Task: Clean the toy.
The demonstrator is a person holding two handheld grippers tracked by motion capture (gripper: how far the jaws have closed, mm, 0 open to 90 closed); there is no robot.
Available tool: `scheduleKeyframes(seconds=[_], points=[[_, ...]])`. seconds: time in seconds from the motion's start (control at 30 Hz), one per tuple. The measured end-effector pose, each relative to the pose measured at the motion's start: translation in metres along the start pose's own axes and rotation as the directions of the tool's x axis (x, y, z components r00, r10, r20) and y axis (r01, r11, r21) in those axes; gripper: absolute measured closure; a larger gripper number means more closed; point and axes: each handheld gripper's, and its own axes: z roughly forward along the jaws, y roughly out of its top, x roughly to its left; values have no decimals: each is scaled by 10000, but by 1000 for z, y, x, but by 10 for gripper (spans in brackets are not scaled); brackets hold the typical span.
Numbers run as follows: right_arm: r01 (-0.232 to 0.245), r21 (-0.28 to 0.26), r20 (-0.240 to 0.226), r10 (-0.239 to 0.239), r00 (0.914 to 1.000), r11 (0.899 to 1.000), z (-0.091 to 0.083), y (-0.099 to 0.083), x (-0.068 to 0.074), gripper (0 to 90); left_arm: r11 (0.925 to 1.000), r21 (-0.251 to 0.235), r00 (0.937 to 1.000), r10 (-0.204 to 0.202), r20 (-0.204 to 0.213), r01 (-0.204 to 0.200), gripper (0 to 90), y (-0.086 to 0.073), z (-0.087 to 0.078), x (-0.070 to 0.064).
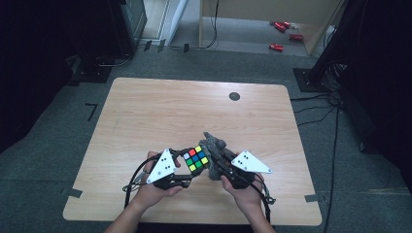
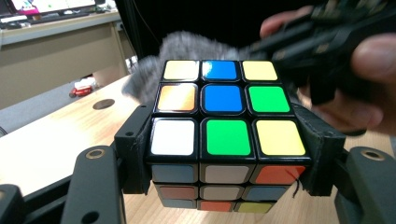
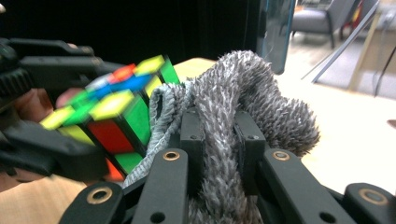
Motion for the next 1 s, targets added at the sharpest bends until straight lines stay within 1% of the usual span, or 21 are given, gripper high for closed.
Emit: scheduleKeyframes(seconds=[0.03, 0.1, 0.17, 0.2, 0.23, 0.27, 0.33, 0.37, 0.43, 0.47, 0.5, 0.53, 0.6, 0.63, 0.67, 0.7, 0.73, 0.83, 0.9, 0.93, 1.0], points=[[-392, 194, -146, 395, 9991, 9990, 3, -3, -4, 785, 9997, -140, 9998, -198, 101, 199, 353, -1, -1, 2], [-489, 244, -202, 494, 9986, 9985, 3, -3, -5, 785, 9992, -151, 9990, -354, 274, 358, 353, -2, -1, 4], [-518, 184, -201, 522, 9984, 9985, 0, 0, -5, 783, 9999, 73, 9995, -153, 271, 151, 353, -4, 2, 3], [-483, -113, -391, 479, 9981, 9988, -5, 7, 0, 783, 9997, 233, 9998, 21, 210, -26, 353, -5, 4, 1], [-353, -299, -418, 340, 9985, 9989, -6, 11, 2, 783, 9993, 348, 9997, 137, 184, -143, 353, -5, 6, -2], [-353, -299, -418, 340, 9985, 9989, -6, 11, 2, 783, 9991, 383, 9996, 199, 178, -205, 353, -5, 6, -3], [-222, -446, -352, 206, 9992, 9988, -8, 14, 5, 782, 9997, 234, 9998, 72, 203, -77, 353, -3, 5, -3], [-447, -489, -493, 422, 9979, 9978, -7, 12, 3, 782, 9998, 178, 9997, 13, 231, -17, 353, -2, 4, -2], [-515, -364, -457, 498, 9977, 9980, -6, 9, 1, 783, 9998, -40, 9995, -183, 264, 184, 353, -1, 1, 0], [-546, -56, -305, 544, 9981, 9985, -1, 0, -1, 784, 9987, -229, 9987, -441, 251, 447, 353, 0, -2, 4], [-655, 58, -317, 657, 9973, 9978, 1, -2, -2, 784, 9987, -229, 9987, -441, 251, 447, 352, 0, -2, 4], [-701, 107, -361, 705, 9969, 9975, 1, -2, -2, 784, 9981, -289, 9983, -537, 234, 543, 352, 0, -3, 6], [-615, 114, -360, 619, 9974, 9980, 1, -1, -2, 784, 9957, -408, 9962, -827, 260, 838, 352, -3, -3, 9], [-530, 99, -343, 534, 9980, 9985, 0, 2, -1, 784, 9952, -410, 9959, -875, 243, 884, 353, -5, -2, 10], [-308, -107, -448, 303, 9985, 9995, -4, 9, 2, 783, 9969, -256, 9971, -742, 145, 745, 353, -6, -1, 10], [-218, -219, -519, 206, 9984, 9995, -6, 11, 4, 782, 9982, -73, 9982, -589, 57, 590, 353, -8, 1, 8], [-144, -270, -545, 129, 9984, 9995, -7, 12, 5, 783, 9982, -73, 9982, -589, 57, 590, 353, -8, 1, 8], [-186, -278, -572, 169, 9982, 9994, -7, 11, 4, 782, 9989, 69, 9989, -462, 84, 462, 353, -7, 2, 7], [-511, -233, -731, 493, 9961, 9984, -4, 7, -1, 782, 9993, -56, 9991, -371, 204, 372, 353, -5, 0, 5], [-582, 39, -569, 583, 9967, 9983, 1, 0, -4, 782, 9988, -210, 9988, -437, 241, 442, 352, -2, -2, 5], [-626, 185, -514, 635, 9967, 9979, 3, -4, -5, 783, 9962, -475, 9973, -718, 173, 725, 352, 1, -5, 7]])
